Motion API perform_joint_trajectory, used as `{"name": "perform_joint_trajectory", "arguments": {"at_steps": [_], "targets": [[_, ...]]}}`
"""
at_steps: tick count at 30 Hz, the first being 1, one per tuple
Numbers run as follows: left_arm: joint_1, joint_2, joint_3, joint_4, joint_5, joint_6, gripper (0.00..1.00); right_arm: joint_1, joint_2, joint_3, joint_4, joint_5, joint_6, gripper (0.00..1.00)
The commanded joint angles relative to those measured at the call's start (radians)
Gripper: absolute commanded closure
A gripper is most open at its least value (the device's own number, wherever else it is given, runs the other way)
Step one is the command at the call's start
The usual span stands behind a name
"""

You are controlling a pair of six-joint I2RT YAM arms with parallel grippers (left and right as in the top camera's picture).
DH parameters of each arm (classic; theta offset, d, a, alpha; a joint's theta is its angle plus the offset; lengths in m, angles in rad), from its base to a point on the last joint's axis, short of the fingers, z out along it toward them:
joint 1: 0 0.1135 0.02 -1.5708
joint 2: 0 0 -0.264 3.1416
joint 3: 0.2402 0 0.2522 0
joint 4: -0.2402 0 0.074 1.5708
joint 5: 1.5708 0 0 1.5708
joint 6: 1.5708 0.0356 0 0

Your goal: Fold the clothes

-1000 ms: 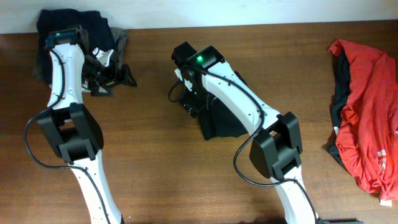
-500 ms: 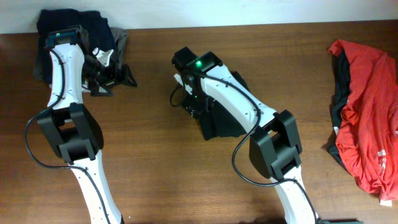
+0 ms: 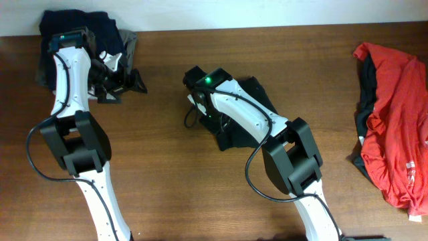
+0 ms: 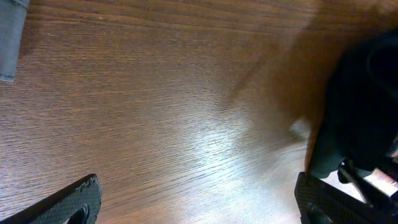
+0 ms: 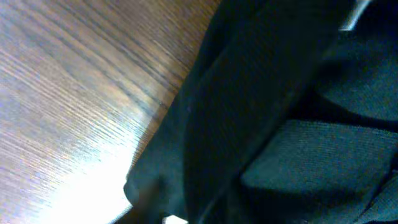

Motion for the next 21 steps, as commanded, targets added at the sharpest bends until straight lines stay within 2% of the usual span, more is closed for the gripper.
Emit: {"name": "perform_joint_trajectory", "arguments": {"at_steps": [1,5,21], "targets": [[-0.006,-0.034,0.013,0.003,0.007,0.017,0.01,0.023,-0.015,-0.007,-0.016,0.011,0.049,0.81],[-0.006,-0.034,0.013,0.003,0.007,0.017,0.01,0.045,-0.015,-0.007,-0.037,0.008,0.055,0.96],[-0.006,-0.034,0.013,0.006,0.007,0.017,0.01,0.118,-0.016,-0.001,-0.133,0.008,0.158,0.96]]}}
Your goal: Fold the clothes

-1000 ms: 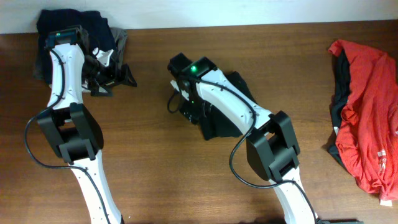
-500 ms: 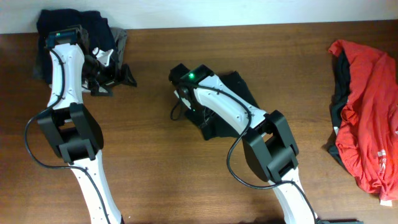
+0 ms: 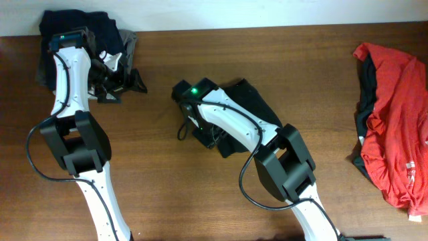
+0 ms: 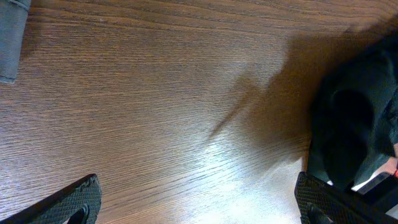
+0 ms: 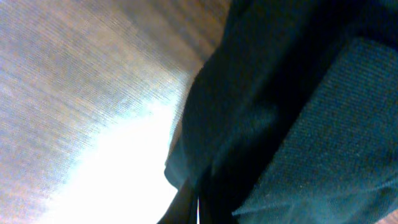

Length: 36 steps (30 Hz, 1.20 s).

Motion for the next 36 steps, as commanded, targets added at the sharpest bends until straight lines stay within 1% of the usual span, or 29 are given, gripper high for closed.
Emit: {"name": "perform_joint_trajectory", "arguments": {"at_steps": [1,4,9,11,12,13,14,15,17,18,20,23,26,27,28,30,33,34,35,36], "targets": [[-0.006,-0.034,0.013,0.003,0.007,0.017,0.01,0.024,-0.017,0.001,-0.025,0.006,0.047,0.96],[-0.006,-0.034,0.013,0.002,0.006,0.017,0.01,0.023,-0.02,0.017,-0.087,0.008,0.056,0.96],[-0.006,-0.034,0.013,0.003,0.006,0.017,0.01,0.022,-0.021,0.097,-0.268,0.099,0.173,0.96],[-0.006,-0.034,0.013,0.003,0.006,0.017,0.01,0.022,-0.023,0.123,-0.294,0.096,0.213,0.96],[-0.006,-0.034,0.013,0.003,0.006,0.017,0.01,0.022,-0.038,0.126,-0.293,0.076,0.227,0.9],[-0.006,-0.034,0.013,0.003,0.006,0.017,0.01,0.022,-0.043,0.13,-0.294,0.063,0.226,0.81],[-0.006,-0.034,0.013,0.003,0.006,0.017,0.01,0.022,-0.052,0.132,-0.294,0.059,0.227,0.6],[-0.006,-0.034,0.013,0.003,0.006,0.017,0.01,0.022,-0.06,0.133,-0.294,0.06,0.237,0.45],[-0.006,-0.034,0.013,0.003,0.006,0.017,0.01,0.016,-0.074,0.138,-0.294,0.059,0.261,0.3],[-0.006,-0.034,0.013,0.002,0.006,0.017,0.01,0.011,-0.08,0.138,-0.294,0.059,0.278,0.28],[-0.006,-0.034,0.013,0.002,0.006,0.017,0.01,0.002,-0.093,0.138,-0.289,0.058,0.31,0.26],[-0.006,-0.034,0.013,0.006,0.007,0.017,0.01,-0.004,-0.098,0.138,-0.238,0.049,0.306,0.24],[-0.006,-0.034,0.013,0.01,0.007,0.017,0.01,0.0,-0.097,0.132,-0.163,0.018,0.186,0.24],[-0.006,-0.034,0.013,0.009,0.007,0.017,0.01,0.004,-0.097,0.13,-0.142,0.026,0.168,0.23],[-0.006,-0.034,0.013,0.008,0.007,0.017,0.01,0.004,-0.097,0.129,-0.123,0.048,0.168,0.21],[-0.006,-0.034,0.013,0.004,0.007,0.017,0.01,-0.003,-0.097,0.129,-0.098,0.095,0.189,0.2],[-0.006,-0.034,0.013,0.001,0.007,0.017,0.01,-0.035,-0.097,0.129,-0.063,0.107,0.283,0.21],[-0.006,-0.034,0.013,0.002,0.007,0.017,0.01,-0.052,-0.097,0.129,-0.049,0.098,0.304,0.24],[-0.006,-0.034,0.013,0.002,0.007,0.017,0.01,-0.073,-0.097,0.129,-0.032,0.067,0.308,0.34],[-0.006,-0.034,0.013,0.003,0.007,0.017,0.01,-0.095,-0.097,0.129,-0.018,0.022,0.307,0.58]]}}
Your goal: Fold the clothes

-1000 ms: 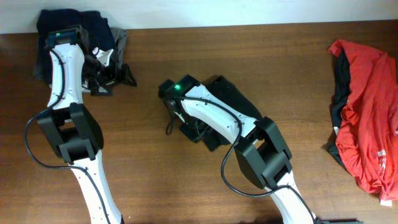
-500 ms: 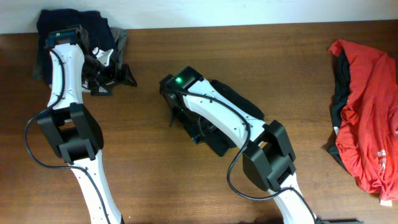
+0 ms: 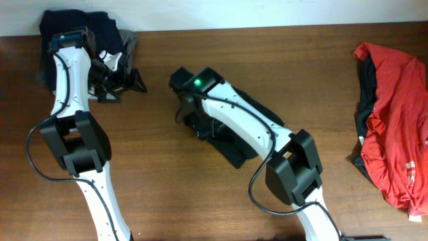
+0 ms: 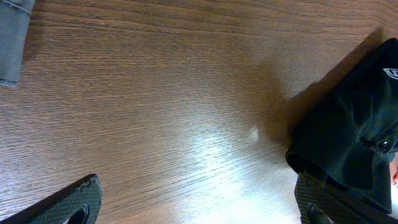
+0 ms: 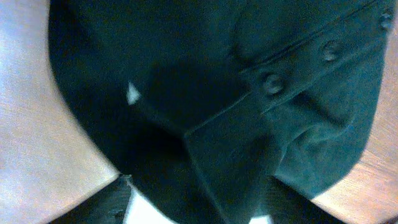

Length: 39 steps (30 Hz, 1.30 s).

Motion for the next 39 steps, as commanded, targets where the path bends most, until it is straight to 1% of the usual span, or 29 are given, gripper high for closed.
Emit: {"name": "perform_joint_trajectory", "arguments": {"at_steps": [1,2,3,6,8,11,12,13,14,15,16,17,18,20,21,22,23,26,28,30,32,34,35,39], "targets": [[-0.006,-0.034,0.013,-0.004,0.007,0.016,0.01,-0.089,-0.037,0.013,0.029,-0.081,0.056,0.73],[-0.006,-0.034,0.013,-0.005,0.007,0.016,0.01,-0.113,-0.037,0.013,0.034,-0.111,0.055,0.89],[-0.006,-0.034,0.013,-0.008,0.008,0.016,0.01,-0.138,-0.037,0.013,0.034,-0.124,0.056,0.96],[-0.017,-0.034,0.013,-0.021,0.012,0.017,0.02,-0.224,-0.037,0.013,0.049,-0.176,0.056,0.96],[-0.033,-0.034,0.013,-0.024,0.027,0.017,0.04,-0.294,-0.037,0.013,0.065,-0.247,0.05,0.95],[-0.078,-0.034,0.013,-0.022,0.065,0.017,0.11,-0.407,-0.037,0.013,0.087,-0.348,0.003,0.95],[-0.09,-0.034,0.013,-0.02,0.072,0.017,0.11,-0.436,-0.037,0.013,0.09,-0.366,-0.011,0.95],[-0.108,-0.034,0.013,-0.019,0.072,0.017,0.15,-0.467,-0.037,0.013,0.09,-0.379,-0.017,0.92],[-0.129,-0.034,0.013,-0.021,0.071,0.017,0.16,-0.497,-0.037,0.013,0.09,-0.389,-0.024,0.8],[-0.148,-0.034,0.013,-0.024,0.071,0.017,0.15,-0.519,-0.037,0.013,0.089,-0.406,-0.04,0.64],[-0.17,-0.034,0.012,-0.026,0.071,0.017,0.14,-0.546,-0.037,0.013,0.09,-0.435,-0.07,0.53],[-0.19,-0.034,0.012,-0.025,0.071,0.016,0.13,-0.568,-0.037,0.013,0.09,-0.467,-0.098,0.46],[-0.209,-0.034,0.012,-0.024,0.072,0.016,0.08,-0.587,-0.037,0.013,0.089,-0.503,-0.126,0.45],[-0.251,-0.034,0.012,-0.023,0.072,-0.004,0.07,-0.617,-0.037,0.013,0.087,-0.543,-0.167,0.43],[-0.27,-0.034,0.012,-0.024,0.072,-0.015,0.07,-0.628,-0.037,0.013,0.087,-0.539,-0.168,0.4],[-0.294,-0.034,0.012,-0.025,0.08,-0.018,0.07,-0.638,-0.037,0.013,0.087,-0.533,-0.176,0.33],[-0.311,-0.034,0.012,-0.025,0.084,-0.017,0.07,-0.646,-0.037,0.013,0.088,-0.533,-0.193,0.3],[-0.365,-0.034,0.012,-0.014,0.083,0.01,0.07,-0.669,-0.035,0.013,0.095,-0.526,-0.193,0.14],[-0.393,-0.034,0.012,-0.009,0.083,0.013,0.07,-0.684,-0.029,0.013,0.098,-0.526,-0.193,0.01],[-0.416,-0.034,0.012,-0.01,0.082,-0.022,0.07,-0.697,-0.02,0.011,0.098,-0.526,-0.193,0.01],[-0.431,-0.034,0.012,-0.026,0.075,-0.095,0.07,-0.708,-0.008,0.006,0.096,-0.526,-0.193,0.01],[-0.439,-0.034,0.012,-0.046,0.03,-0.179,0.07,-0.713,-0.002,-0.006,0.098,-0.526,-0.193,0.01],[-0.441,-0.034,0.012,-0.05,-0.011,-0.22,0.07,-0.715,0.0,-0.015,0.098,-0.526,-0.193,0.01],[-0.438,-0.037,0.012,-0.059,-0.265,-0.443,0.06,-0.714,0.011,-0.036,0.098,-0.526,-0.193,0.01]]}}
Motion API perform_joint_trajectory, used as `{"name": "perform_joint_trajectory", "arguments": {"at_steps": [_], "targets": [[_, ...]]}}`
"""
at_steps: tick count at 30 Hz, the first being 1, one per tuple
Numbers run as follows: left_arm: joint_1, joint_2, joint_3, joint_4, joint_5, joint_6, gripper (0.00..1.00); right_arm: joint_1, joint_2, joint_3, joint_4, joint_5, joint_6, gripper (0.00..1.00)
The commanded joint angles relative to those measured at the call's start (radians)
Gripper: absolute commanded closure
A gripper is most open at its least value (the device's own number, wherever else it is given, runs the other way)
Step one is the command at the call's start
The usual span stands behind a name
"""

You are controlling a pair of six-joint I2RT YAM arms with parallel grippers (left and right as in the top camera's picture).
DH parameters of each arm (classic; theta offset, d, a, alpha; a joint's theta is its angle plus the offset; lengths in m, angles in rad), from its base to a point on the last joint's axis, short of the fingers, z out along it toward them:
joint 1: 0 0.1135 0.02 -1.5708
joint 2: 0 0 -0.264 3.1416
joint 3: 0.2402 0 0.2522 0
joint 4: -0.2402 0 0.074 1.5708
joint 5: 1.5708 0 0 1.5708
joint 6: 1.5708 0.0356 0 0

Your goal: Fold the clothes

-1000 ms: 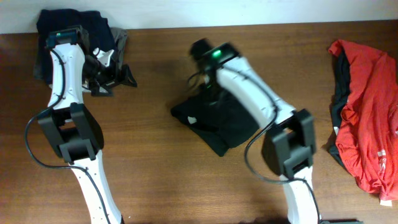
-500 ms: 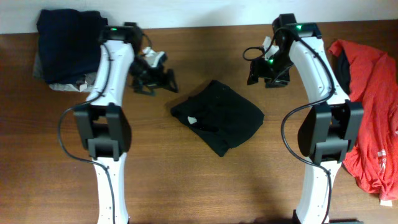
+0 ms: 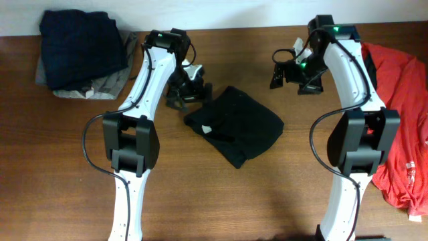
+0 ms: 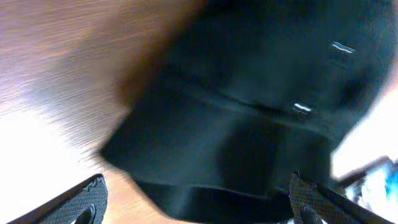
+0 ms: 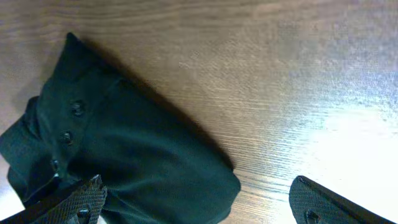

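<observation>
A dark green buttoned garment (image 3: 234, 126) lies folded into a compact bundle at the table's middle. My left gripper (image 3: 192, 92) hangs open at its left edge; in the left wrist view the garment (image 4: 249, 93) fills the frame between the fingertips (image 4: 87, 198). My right gripper (image 3: 283, 69) is open behind the garment and to its right, apart from it. In the right wrist view the garment (image 5: 124, 155) shows with its buttons, and nothing sits between the fingertips (image 5: 317, 198).
A stack of folded dark and grey clothes (image 3: 80, 50) sits at the back left corner. A red and black heap of clothes (image 3: 398, 107) lies along the right edge. Bare brown table (image 3: 200, 194) runs across the front.
My left gripper has moved from beside the back-left stack to the dark garment's left edge. My right gripper has left the garment and now stands open at the back right.
My right gripper was low on the dark garment at the centre while the left waited open by the stack. At the two later moments the right gripper stood further left on the garment. Now the garment lies folded, with the left gripper beside it.
</observation>
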Motion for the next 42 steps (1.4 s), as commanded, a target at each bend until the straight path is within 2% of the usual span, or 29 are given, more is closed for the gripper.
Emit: {"name": "perform_joint_trajectory", "arguments": {"at_steps": [1,6,12,14,17,21,24,30,34,38,42], "targets": [[0.015,-0.038,0.012,-0.018,-0.217,-0.233,0.06,0.002,0.017,-0.019,0.003,-0.013,-0.012,0.01],[0.018,-0.04,0.012,-0.062,-0.146,-0.254,0.05,0.001,0.03,-0.023,0.018,-0.013,-0.011,0.01],[0.0,-0.118,0.012,-0.069,-0.153,-0.294,0.06,0.001,0.031,-0.023,0.023,-0.004,-0.011,0.01],[-0.008,-0.172,0.012,-0.06,-0.207,-0.319,0.06,0.001,0.031,-0.023,0.025,0.016,-0.011,0.01],[-0.026,-0.286,0.012,-0.078,-0.389,-0.38,0.04,0.001,0.031,-0.023,0.027,0.021,-0.011,0.01],[-0.043,-0.369,-0.016,-0.108,-0.365,-0.348,0.01,0.001,0.031,-0.023,0.034,0.021,-0.011,0.01],[-0.06,-0.414,-0.117,-0.073,-0.347,-0.354,0.01,0.001,0.031,-0.023,0.045,0.021,-0.011,0.01],[-0.075,-0.51,-0.504,0.161,-0.277,-0.444,0.01,0.001,0.031,-0.023,0.048,0.021,-0.012,0.01],[-0.055,-0.575,-0.748,0.395,-0.106,-0.474,0.01,0.001,0.031,-0.023,0.052,0.021,-0.012,0.01],[-0.043,-0.578,-0.909,0.637,0.063,-0.496,0.01,0.001,0.031,-0.023,0.062,0.021,-0.011,0.01],[-0.045,-0.578,-0.996,0.802,0.118,-0.5,0.01,0.001,0.031,-0.023,0.056,0.021,-0.011,0.01]]}}
